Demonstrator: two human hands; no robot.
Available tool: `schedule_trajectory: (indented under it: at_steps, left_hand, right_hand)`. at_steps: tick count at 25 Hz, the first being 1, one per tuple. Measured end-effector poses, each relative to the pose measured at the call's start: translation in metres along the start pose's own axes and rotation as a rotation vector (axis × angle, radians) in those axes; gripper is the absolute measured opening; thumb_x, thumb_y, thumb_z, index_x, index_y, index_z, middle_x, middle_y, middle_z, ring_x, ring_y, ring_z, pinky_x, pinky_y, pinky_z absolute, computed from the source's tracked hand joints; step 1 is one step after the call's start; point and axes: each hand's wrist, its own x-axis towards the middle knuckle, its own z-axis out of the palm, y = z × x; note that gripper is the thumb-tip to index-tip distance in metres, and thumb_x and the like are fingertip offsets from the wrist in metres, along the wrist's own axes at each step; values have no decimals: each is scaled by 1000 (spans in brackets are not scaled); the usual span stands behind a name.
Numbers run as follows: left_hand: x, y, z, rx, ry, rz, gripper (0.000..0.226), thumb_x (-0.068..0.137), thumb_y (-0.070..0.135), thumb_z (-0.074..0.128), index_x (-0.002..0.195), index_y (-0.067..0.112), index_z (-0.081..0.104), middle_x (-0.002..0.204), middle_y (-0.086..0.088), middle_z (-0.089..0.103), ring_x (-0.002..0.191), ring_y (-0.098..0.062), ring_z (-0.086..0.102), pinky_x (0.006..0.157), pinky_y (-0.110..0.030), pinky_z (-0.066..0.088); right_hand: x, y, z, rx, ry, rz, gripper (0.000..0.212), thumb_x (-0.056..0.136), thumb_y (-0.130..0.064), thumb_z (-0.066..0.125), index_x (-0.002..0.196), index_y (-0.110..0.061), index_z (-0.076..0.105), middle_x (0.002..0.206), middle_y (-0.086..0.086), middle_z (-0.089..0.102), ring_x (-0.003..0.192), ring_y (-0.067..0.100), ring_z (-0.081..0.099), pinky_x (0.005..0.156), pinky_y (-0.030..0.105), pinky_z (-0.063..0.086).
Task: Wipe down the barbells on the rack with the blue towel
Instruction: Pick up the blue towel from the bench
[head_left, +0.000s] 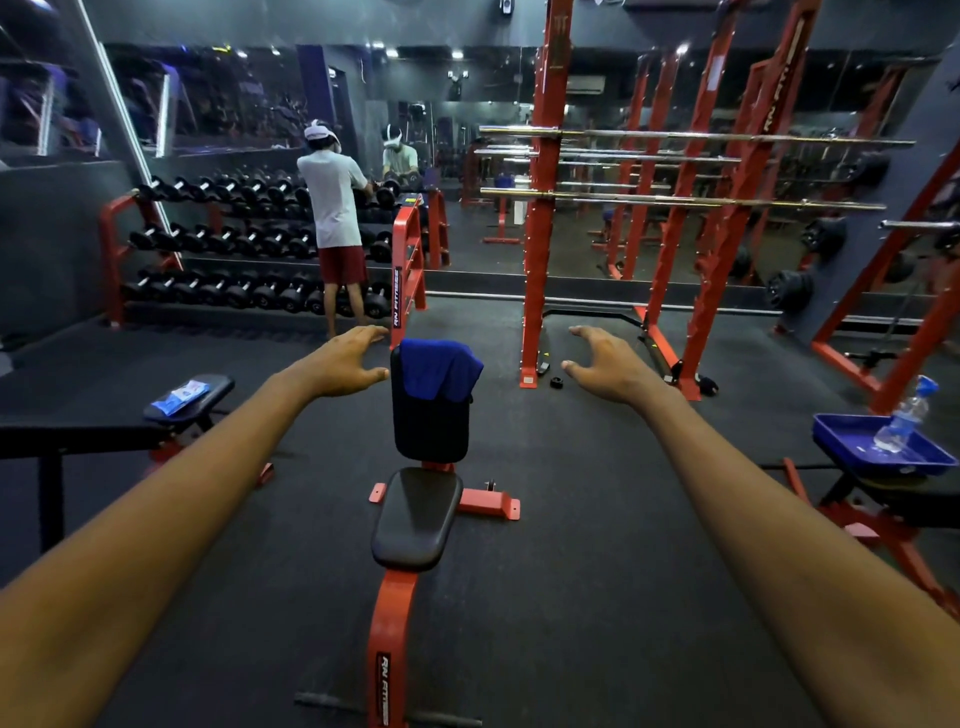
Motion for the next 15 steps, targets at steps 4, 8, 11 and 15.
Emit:
schedule_trajectory:
  at_steps: [4,8,11,15]
  left_hand:
    - [74,-22,14,-2,-15,-51,78,93,34,69,156,11,29,160,-12,35,146,-27,36,119,-42,31]
    - [146,-31,37,14,-38,-77,78,93,33,69,156,11,29,161,-12,33,147,-28,34,120,-42,30]
    - [200,-38,61,8,-38,-118,77,94,33,68,156,12,29,160,-12,34,146,-28,36,118,-41,30]
    - [267,-44,93,0,-26,-187,75,94,31,68,155,10,31,159,-12,36,144,-27,38,117,-38,31]
  right_hand:
    - [79,28,9,13,-8,12,65,96,-26,65,152,-7,40,154,13,46,142,27,44,115,35,35]
    - [149,70,25,26,-29,11,64,95,-26,65,151,-5,42,154,14,47,142,29,45,116,36,35]
    - [207,106,44,26,-83,-13,64,95,-27,66,151,-7,43,153,14,47,140,28,47,115,35,36]
    - [291,147,66,50,-115,-88,64,95,-26,66,151,-6,42,153,14,48,139,29,48,116,37,37]
